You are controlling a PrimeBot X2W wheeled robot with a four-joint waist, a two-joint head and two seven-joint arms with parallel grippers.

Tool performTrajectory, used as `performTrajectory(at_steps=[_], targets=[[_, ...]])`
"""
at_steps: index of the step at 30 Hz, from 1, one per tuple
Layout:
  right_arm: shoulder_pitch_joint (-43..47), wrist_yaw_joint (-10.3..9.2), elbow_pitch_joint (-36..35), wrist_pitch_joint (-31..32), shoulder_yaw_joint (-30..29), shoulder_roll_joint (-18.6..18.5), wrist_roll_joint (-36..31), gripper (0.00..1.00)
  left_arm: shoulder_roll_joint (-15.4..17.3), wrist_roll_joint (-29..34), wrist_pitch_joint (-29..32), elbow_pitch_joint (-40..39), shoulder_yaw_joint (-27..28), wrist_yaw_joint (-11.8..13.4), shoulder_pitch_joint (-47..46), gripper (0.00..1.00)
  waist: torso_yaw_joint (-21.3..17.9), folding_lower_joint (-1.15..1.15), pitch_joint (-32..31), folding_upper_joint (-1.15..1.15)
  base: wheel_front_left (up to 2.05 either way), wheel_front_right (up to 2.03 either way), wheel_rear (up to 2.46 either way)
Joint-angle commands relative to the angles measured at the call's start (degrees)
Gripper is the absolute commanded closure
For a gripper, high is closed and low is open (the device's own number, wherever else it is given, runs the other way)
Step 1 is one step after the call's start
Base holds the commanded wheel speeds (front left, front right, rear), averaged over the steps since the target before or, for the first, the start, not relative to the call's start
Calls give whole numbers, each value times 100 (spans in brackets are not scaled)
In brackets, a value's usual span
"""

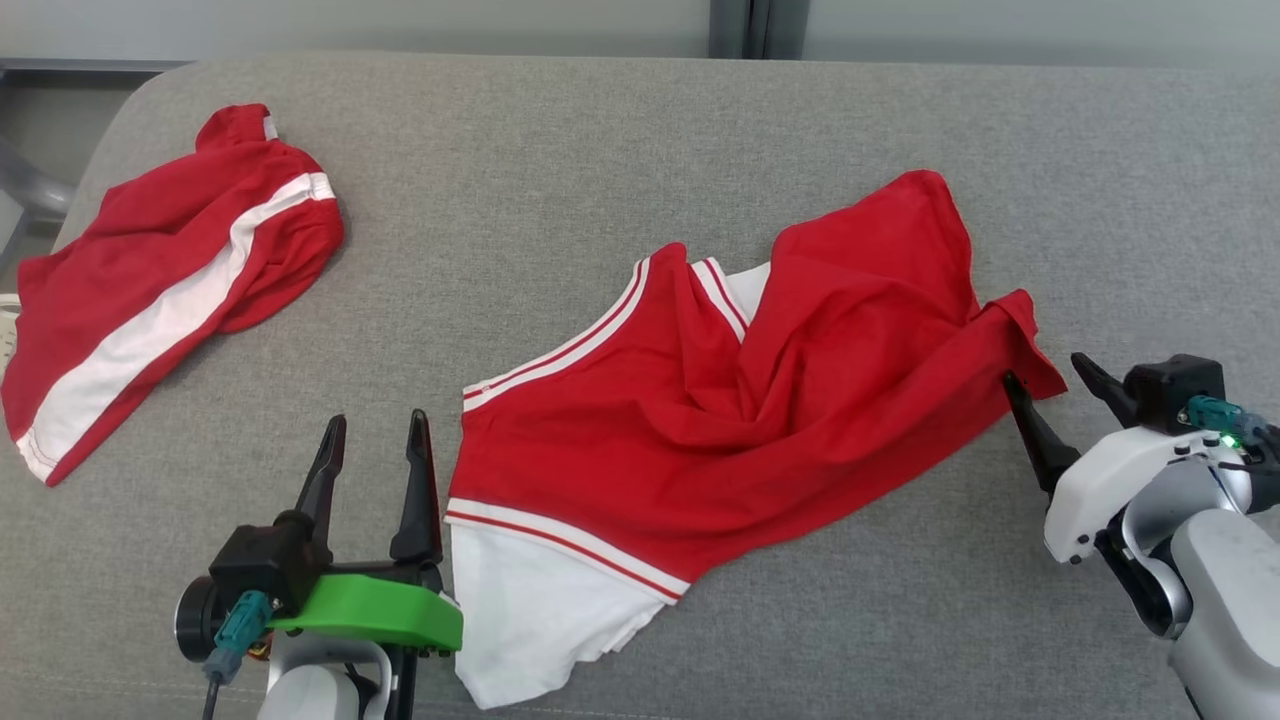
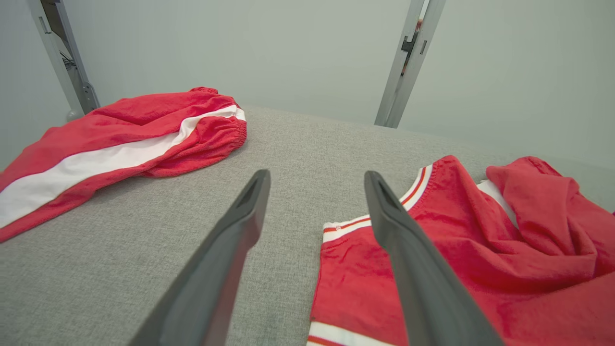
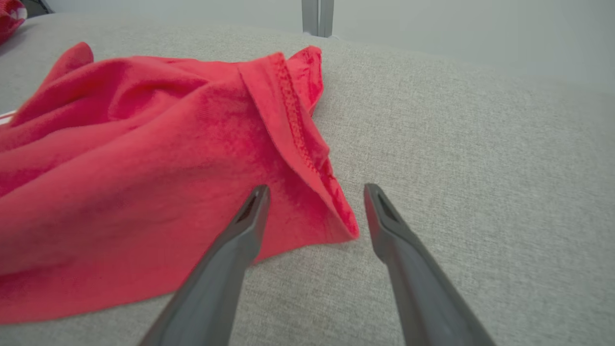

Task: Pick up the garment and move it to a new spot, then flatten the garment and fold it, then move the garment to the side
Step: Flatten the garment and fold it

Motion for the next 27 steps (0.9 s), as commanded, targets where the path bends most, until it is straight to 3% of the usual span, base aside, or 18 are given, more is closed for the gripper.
performTrajectory(at_steps=[1, 2, 3, 4, 9, 14, 21, 27], targets=[[-78, -6, 114, 59, 68, -31, 52, 8, 14, 5, -2, -15, 0, -9, -91, 0, 39, 0, 53, 0, 0, 0, 0], [-152, -6, 237, 115, 167, -58, 85, 67, 14, -1, -2, -14, -6, -11, -99, 0, 55, 0, 78, 0, 0, 0, 0], [-211, -6, 308, 141, 270, -80, 129, 90, 14, -4, -2, -9, -10, -13, -102, 0, 65, 0, 88, 0, 0, 0, 0], [-285, -6, 402, 142, 371, -111, 179, 100, 14, -11, -2, 0, -13, -13, -106, 0, 76, 0, 94, 0, 0, 0, 0], [-251, -6, 561, -99, 668, -209, 440, 100, 14, -9, -2, 49, 34, 39, 1, 0, 17, 0, -50, 0, 0, 0, 0], [179, -6, 162, -267, 811, -313, 595, 100, 13, 9, -2, 51, 94, 34, 176, 0, -199, 0, -274, 0, 0, 0, 0], [1270, -6, -1148, 68, 487, -374, 658, 100, 14, 61, -2, 29, 115, 1, 280, 0, -576, 0, -412, 0, 0, 0, 0], [2529, -6, -2448, 667, -152, -26, 731, 100, 14, 99, -1, 24, 154, -35, 274, 0, -767, 0, -380, 0, 0, 0, 0]])
